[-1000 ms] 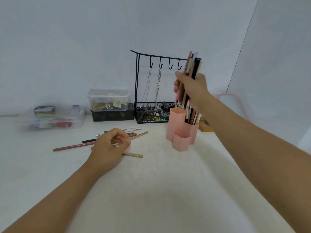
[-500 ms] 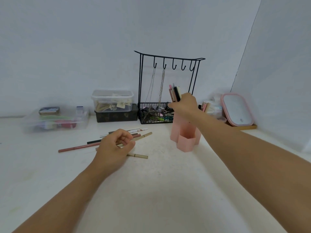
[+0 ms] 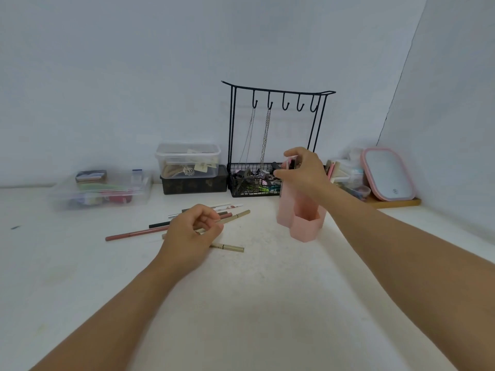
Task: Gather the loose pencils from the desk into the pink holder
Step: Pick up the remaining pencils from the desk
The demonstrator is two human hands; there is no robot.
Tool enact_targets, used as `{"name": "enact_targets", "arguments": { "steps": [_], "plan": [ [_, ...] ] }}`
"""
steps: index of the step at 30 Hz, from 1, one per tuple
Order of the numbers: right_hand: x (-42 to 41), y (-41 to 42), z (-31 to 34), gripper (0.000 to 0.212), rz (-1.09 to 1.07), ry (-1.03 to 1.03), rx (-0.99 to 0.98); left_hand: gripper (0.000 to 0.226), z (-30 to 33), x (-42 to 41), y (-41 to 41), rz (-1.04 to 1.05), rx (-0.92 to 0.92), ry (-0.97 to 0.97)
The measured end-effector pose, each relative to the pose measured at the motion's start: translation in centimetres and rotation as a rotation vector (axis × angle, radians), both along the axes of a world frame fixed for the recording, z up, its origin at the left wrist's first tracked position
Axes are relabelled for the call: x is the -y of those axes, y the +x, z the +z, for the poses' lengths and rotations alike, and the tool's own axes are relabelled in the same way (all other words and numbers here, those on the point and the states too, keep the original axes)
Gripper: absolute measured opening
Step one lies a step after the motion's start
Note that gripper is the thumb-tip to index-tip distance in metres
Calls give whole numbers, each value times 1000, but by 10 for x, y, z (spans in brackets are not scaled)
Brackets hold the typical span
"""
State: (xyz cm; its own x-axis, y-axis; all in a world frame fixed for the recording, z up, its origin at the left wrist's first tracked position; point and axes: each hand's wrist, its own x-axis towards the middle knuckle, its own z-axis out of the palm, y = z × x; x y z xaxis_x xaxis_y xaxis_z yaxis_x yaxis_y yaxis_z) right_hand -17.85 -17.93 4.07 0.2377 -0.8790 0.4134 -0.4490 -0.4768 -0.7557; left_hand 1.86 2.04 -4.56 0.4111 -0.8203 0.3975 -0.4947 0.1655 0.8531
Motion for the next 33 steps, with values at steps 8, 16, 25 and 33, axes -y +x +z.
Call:
{"name": "enact_targets", "arguments": {
  "steps": [8, 16, 25, 33],
  "plan": [
    [-62, 24, 22, 32, -9, -551, 36, 10, 5, -1, 7, 155, -14, -54],
    [-113, 103, -55, 9, 464, -147, -221, 7, 3, -1, 36, 397, 21, -51],
    [-106, 71, -73, 18, 485, -77, -399, 10, 6, -4, 43, 492, -41, 15],
    [-106, 77, -75, 6, 520, -90, -476, 9, 2, -3, 45, 495, -69, 39]
  ]
}}
